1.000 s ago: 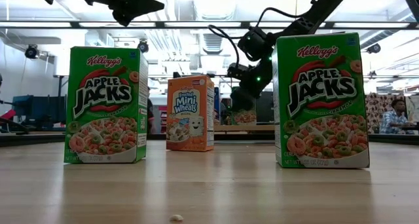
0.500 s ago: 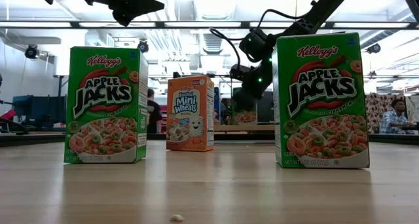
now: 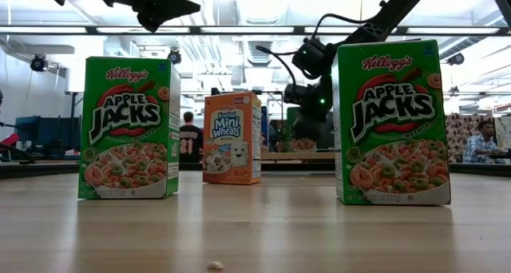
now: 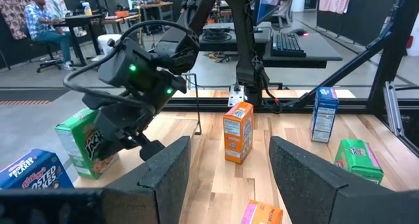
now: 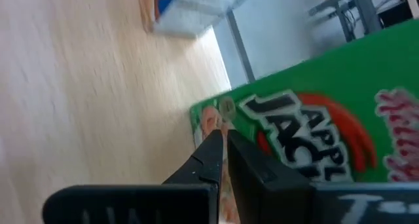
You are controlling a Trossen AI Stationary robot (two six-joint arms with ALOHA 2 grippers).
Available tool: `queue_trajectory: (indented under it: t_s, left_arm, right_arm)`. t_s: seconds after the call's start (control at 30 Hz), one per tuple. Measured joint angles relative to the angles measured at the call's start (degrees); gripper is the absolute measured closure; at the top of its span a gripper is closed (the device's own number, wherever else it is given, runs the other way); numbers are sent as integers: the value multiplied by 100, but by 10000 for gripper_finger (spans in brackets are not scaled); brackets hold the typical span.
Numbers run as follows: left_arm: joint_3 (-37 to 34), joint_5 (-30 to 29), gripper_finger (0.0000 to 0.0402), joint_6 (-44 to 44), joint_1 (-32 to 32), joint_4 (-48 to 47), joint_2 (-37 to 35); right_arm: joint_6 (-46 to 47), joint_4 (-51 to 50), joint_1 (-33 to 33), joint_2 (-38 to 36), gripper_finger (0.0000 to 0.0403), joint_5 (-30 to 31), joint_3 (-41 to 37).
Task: Stack cereal on shelf
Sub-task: Put the top green cereal box on the shelf
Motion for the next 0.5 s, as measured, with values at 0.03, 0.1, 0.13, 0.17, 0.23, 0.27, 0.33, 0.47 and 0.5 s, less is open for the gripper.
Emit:
queue_trajectory:
  t_s: [0.03, 0.1, 0.13, 0.17, 0.23, 0.27, 0.33, 0.47, 0.5]
  left_arm:
    - [0, 0, 210, 0, 0, -2, 0]
    - [0, 0, 210, 0, -1, -2, 0]
    - [0, 0, 210, 0, -2, -2, 0]
    - [0, 0, 210, 0, 0, -3, 1]
    - [0, 0, 210, -2, -1, -4, 2]
    - [0, 0, 210, -2, -2, -4, 1]
    - [0, 0, 210, -19, 0, -4, 2]
    - [0, 0, 210, -21, 0, -4, 1]
    - [0, 0, 210, -20, 1, -4, 2]
  right_arm:
    - [-51, -79, 0, -2, 390, 68, 0]
    - [-63, -202, 0, -10, 390, 99, 0]
    - [-67, -243, 0, -13, 390, 105, 0]
    - [-64, -269, 0, -13, 390, 106, 0]
    - [-52, -281, 1, -13, 390, 104, 0]
    - [-52, -277, 7, -13, 390, 104, 0]
    - [-35, -275, 20, -14, 390, 104, 0]
    - [151, -268, 104, -40, 390, 34, -1]
    - [204, -267, 137, -54, 390, 14, 0]
